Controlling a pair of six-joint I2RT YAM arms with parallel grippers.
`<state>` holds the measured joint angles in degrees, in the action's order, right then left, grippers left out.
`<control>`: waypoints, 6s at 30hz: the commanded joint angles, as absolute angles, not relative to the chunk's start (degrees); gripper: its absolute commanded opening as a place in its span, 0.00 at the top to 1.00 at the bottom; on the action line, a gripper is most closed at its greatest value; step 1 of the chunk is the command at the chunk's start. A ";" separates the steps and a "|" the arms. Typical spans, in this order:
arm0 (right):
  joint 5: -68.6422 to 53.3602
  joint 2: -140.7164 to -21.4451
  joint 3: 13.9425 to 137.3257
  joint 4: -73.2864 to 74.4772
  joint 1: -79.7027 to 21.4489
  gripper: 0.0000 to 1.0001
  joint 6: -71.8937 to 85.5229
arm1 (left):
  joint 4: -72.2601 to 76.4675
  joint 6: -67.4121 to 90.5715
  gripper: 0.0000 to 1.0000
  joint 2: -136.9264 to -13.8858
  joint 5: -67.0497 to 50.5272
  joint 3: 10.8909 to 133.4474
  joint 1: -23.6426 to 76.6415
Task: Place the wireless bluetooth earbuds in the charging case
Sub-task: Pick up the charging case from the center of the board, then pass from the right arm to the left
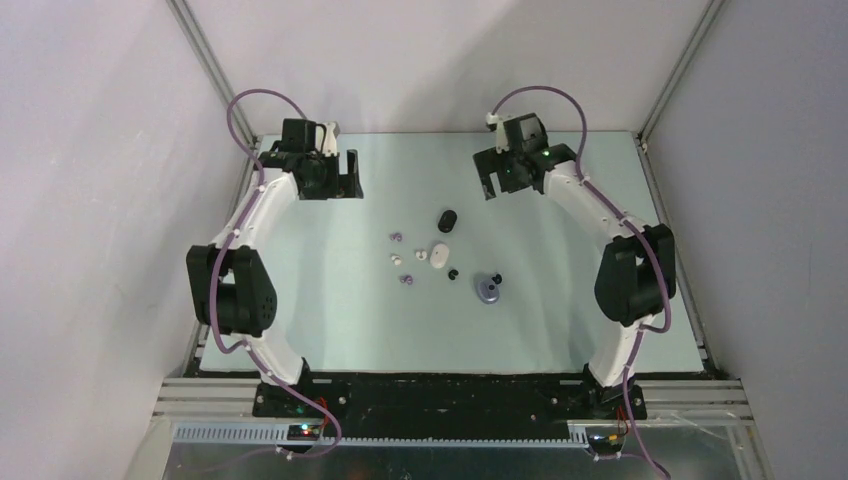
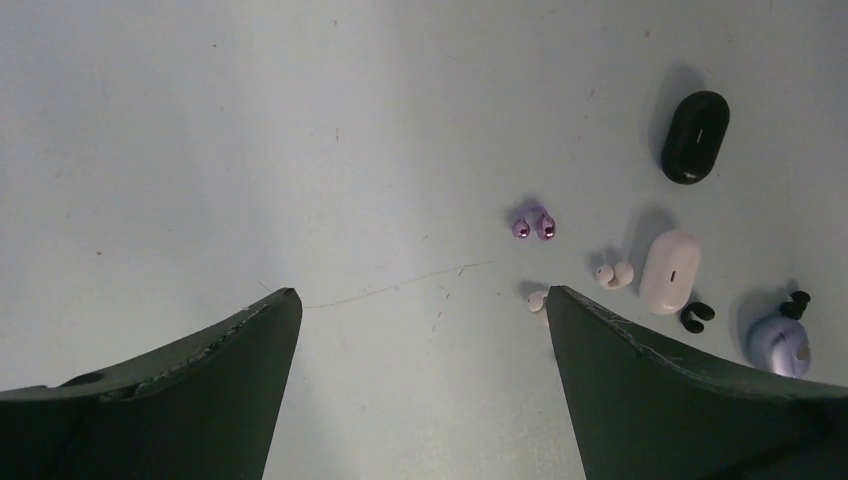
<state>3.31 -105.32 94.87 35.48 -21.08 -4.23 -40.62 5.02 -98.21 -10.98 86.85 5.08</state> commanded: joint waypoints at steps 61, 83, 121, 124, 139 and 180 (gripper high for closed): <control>11.44 -140.57 126.89 49.53 -36.09 0.31 20.82 | -38.53 13.18 0.04 -85.12 -4.69 77.30 5.45; 1.14 -138.32 123.58 47.53 -33.28 0.38 0.59 | -37.70 13.49 0.04 -87.06 -5.37 79.79 5.67; -4.74 -127.64 107.44 34.99 -32.26 0.68 -19.40 | -35.76 11.45 0.05 -87.39 -9.77 79.74 6.12; -7.94 -121.67 101.51 30.06 -31.86 0.69 -24.14 | -34.41 9.92 0.07 -88.23 -17.10 80.12 5.99; -16.28 -101.01 79.60 -5.59 -35.07 0.74 -49.29 | -0.84 21.72 0.30 -96.17 -60.49 78.41 7.47; -22.91 -98.46 78.95 -9.59 -36.66 0.76 -53.10 | -11.02 14.58 0.59 -99.68 -52.69 86.37 13.11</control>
<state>-21.93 -101.75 79.29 -8.40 -36.40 -52.73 -11.09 16.51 -99.42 -52.21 83.48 12.62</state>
